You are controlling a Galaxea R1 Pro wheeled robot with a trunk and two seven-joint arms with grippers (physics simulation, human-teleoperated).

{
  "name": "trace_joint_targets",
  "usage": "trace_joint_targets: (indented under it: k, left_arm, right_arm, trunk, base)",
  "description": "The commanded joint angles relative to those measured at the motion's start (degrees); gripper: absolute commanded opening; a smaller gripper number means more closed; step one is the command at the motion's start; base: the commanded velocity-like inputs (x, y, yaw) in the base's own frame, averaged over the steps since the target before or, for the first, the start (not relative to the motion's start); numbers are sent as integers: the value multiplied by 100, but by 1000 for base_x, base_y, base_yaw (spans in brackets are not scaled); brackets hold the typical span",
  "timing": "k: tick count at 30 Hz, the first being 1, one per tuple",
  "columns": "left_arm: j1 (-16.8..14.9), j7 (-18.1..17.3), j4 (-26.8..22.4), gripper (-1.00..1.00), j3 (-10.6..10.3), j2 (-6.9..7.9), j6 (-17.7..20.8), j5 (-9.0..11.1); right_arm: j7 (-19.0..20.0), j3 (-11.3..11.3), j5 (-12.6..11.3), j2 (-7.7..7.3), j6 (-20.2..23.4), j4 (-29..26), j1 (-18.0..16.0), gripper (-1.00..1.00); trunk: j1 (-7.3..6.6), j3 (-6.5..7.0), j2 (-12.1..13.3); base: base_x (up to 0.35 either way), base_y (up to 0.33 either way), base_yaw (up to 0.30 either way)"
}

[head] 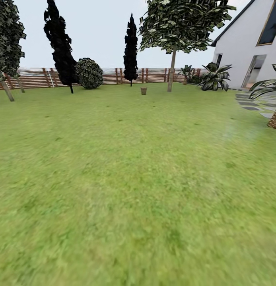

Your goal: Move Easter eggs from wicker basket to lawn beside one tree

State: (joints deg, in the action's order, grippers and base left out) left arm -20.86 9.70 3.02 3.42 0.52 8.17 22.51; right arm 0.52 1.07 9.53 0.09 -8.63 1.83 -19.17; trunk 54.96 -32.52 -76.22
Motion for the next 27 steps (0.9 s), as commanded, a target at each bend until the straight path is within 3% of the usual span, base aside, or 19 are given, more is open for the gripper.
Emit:
trace_joint_targets:
  k: [1, 27]
  left_arm:
    - [-6, 14, 6, 100, 33, 1, 9, -4]
    - [-5, 14, 6, 100, 34, 1, 9, -2]
  right_arm:
    - [1, 7, 23, 0, -33, 19, -8, 100]
    - [1, 7, 23, 0, -33, 19, -8, 100]
  trunk:
    - [3, -5, -3]
    - [3, -5, -3]
  base:
    - [325, 0, 0]
    - [325, 0, 0]
